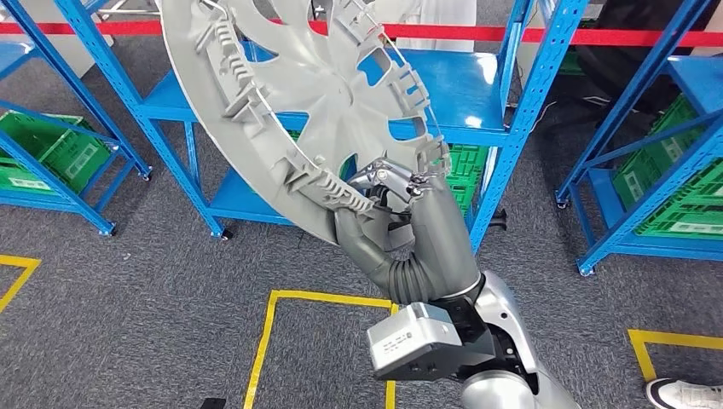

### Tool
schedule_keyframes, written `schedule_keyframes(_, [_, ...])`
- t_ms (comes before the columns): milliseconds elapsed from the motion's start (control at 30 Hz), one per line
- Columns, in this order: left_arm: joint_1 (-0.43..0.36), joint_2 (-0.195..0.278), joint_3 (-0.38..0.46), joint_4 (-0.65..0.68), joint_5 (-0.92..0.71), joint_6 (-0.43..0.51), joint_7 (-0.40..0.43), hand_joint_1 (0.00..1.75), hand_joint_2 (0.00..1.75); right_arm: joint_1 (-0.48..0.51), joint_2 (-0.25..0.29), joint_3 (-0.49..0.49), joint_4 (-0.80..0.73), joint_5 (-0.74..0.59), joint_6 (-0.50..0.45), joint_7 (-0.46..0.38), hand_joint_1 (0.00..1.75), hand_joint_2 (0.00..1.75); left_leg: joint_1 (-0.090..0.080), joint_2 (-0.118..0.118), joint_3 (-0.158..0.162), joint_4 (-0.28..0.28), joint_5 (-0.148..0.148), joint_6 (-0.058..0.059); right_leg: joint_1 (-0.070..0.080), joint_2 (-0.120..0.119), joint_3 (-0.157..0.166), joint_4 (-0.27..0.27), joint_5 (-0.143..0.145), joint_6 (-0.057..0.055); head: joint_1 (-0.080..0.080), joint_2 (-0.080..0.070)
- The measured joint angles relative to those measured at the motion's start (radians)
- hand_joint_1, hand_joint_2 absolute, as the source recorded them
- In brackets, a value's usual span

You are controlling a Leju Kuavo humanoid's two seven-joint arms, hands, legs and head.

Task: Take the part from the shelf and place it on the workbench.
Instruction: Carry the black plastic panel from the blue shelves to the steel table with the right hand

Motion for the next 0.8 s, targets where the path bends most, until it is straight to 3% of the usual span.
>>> schedule_keyframes(67, [0.002, 0.001, 0.000, 0.001, 0.000, 0.000, 0.000, 0.00, 1.75, 0.000, 0.000, 0.000, 0.000, 0.000, 0.000, -0.001, 1.75, 1.75, 0.003, -0.001, -0.004, -0.002, 0.011, -0.012, -0.001, -0.001, -0.018, -0.001, 0.014, -0.020, -0.002, 0.000])
schedule_keyframes(100, [0.004, 0.001, 0.000, 0.001, 0.000, 0.000, 0.000, 0.00, 1.75, -0.001, 0.001, 0.000, 0.000, 0.000, 0.000, -0.001, 1.75, 1.75, 0.005, -0.003, -0.009, 0.005, -0.003, -0.018, -0.003, -0.002, -0.028, -0.003, 0.026, -0.029, -0.004, 0.000])
schedule_keyframes(167, [0.006, 0.001, 0.000, 0.002, -0.001, 0.000, 0.001, 0.00, 1.75, -0.002, 0.002, 0.000, 0.001, 0.000, 0.000, -0.001, 1.75, 1.75, 0.008, -0.006, -0.029, 0.072, -0.090, -0.029, -0.006, -0.003, -0.054, -0.005, 0.053, -0.039, -0.010, 0.000])
schedule_keyframes(233, [0.005, 0.000, 0.000, 0.002, -0.005, 0.000, 0.001, 0.00, 1.75, 0.000, 0.002, 0.000, 0.001, 0.000, -0.001, 0.003, 1.75, 1.75, 0.010, -0.008, -0.048, 0.190, -0.181, -0.036, -0.006, -0.003, -0.086, -0.005, 0.078, -0.041, -0.013, 0.000])
schedule_keyframes(267, [0.005, 0.000, 0.000, 0.002, -0.008, 0.000, 0.001, 0.00, 1.75, 0.002, 0.002, 0.000, 0.002, -0.001, -0.002, 0.006, 1.75, 1.75, 0.011, -0.008, -0.048, 0.238, -0.196, -0.038, -0.006, -0.003, -0.101, -0.004, 0.091, -0.040, -0.014, 0.000])
schedule_keyframes(300, [0.005, 0.001, 0.000, 0.002, -0.011, 0.000, 0.001, 0.00, 1.75, 0.005, 0.001, -0.001, 0.004, -0.002, -0.005, 0.007, 1.75, 1.75, 0.011, -0.008, -0.033, 0.257, -0.186, -0.038, -0.006, -0.004, -0.116, -0.004, 0.104, -0.038, -0.014, 0.000])
schedule_keyframes(367, [0.004, 0.002, 0.000, 0.001, -0.014, 0.000, 0.001, 0.00, 1.75, 0.010, 0.000, -0.002, 0.008, -0.004, -0.010, 0.008, 1.75, 1.75, 0.011, -0.009, 0.044, 0.199, -0.142, -0.031, -0.006, -0.004, -0.144, -0.004, 0.129, -0.032, -0.014, 0.000])
schedule_keyframes(433, [0.001, 0.003, 0.000, 0.000, -0.015, 0.000, 0.000, 0.00, 1.75, 0.013, -0.001, -0.005, 0.010, -0.005, -0.013, 0.007, 1.75, 1.75, 0.007, -0.011, 0.157, 0.055, -0.148, -0.019, -0.006, -0.004, -0.162, -0.005, 0.151, -0.023, -0.014, 0.000])
schedule_keyframes(467, [0.000, 0.004, 0.000, -0.001, -0.015, 0.000, 0.000, 0.00, 1.75, 0.014, -0.001, -0.006, 0.010, -0.006, -0.015, 0.007, 1.75, 1.75, 0.003, -0.013, 0.195, -0.003, -0.161, -0.014, -0.007, -0.005, -0.164, -0.008, 0.162, -0.017, -0.014, 0.000])
schedule_keyframes(500, [-0.002, 0.005, 0.000, -0.001, -0.015, 0.000, -0.001, 0.00, 1.75, 0.015, -0.001, -0.008, 0.011, -0.006, -0.016, 0.006, 1.75, 1.75, -0.001, -0.014, 0.214, -0.038, -0.173, -0.009, -0.009, -0.006, -0.164, -0.014, 0.173, -0.009, -0.016, 0.000])
schedule_keyframes(567, [-0.002, 0.006, 0.000, 0.000, -0.016, 0.000, -0.003, 0.00, 1.75, 0.016, -0.002, -0.009, 0.012, -0.006, -0.017, 0.002, 1.75, 1.75, -0.005, -0.013, 0.209, -0.057, -0.155, 0.004, -0.011, -0.008, -0.162, -0.028, 0.192, 0.005, -0.018, 0.000])
schedule_keyframes(600, [-0.001, 0.007, 0.000, 0.000, -0.016, 0.000, -0.003, 0.00, 1.75, 0.016, -0.002, -0.010, 0.012, -0.006, -0.017, 0.000, 1.75, 1.75, -0.003, -0.010, 0.202, -0.063, -0.142, 0.012, -0.011, -0.007, -0.166, -0.026, 0.182, 0.010, -0.018, 0.000])
schedule_keyframes(633, [-0.001, 0.007, 0.001, 0.000, -0.016, 0.000, -0.004, 0.00, 1.75, 0.016, -0.004, -0.011, 0.013, -0.007, -0.017, -0.001, 1.75, 1.75, -0.001, -0.007, 0.192, -0.068, -0.127, 0.019, -0.009, -0.005, -0.173, -0.007, 0.152, 0.013, -0.017, 0.000])
schedule_keyframes(733, [-0.001, 0.008, 0.001, 0.000, -0.016, 0.000, -0.004, 0.00, 1.75, 0.017, -0.009, -0.013, 0.017, -0.009, -0.018, -0.002, 1.75, 1.75, -0.001, -0.003, 0.148, -0.066, -0.089, 0.033, -0.004, -0.003, -0.212, 0.154, 0.007, 0.016, -0.011, 0.000])
schedule_keyframes(767, [-0.001, 0.008, 0.001, 0.001, -0.016, 0.000, -0.004, 0.00, 1.75, 0.017, -0.010, -0.013, 0.018, -0.009, -0.018, -0.002, 1.75, 1.75, -0.002, -0.002, 0.130, -0.062, -0.077, 0.033, -0.003, -0.003, -0.218, 0.209, -0.010, 0.016, -0.010, 0.000])
schedule_keyframes(800, [-0.001, 0.008, 0.001, 0.001, -0.016, -0.001, -0.004, 0.00, 1.75, 0.018, -0.011, -0.013, 0.020, -0.009, -0.018, -0.002, 1.75, 1.75, -0.003, -0.001, 0.109, -0.056, -0.065, 0.033, -0.001, -0.003, -0.212, 0.241, -0.002, 0.016, -0.009, 0.000])
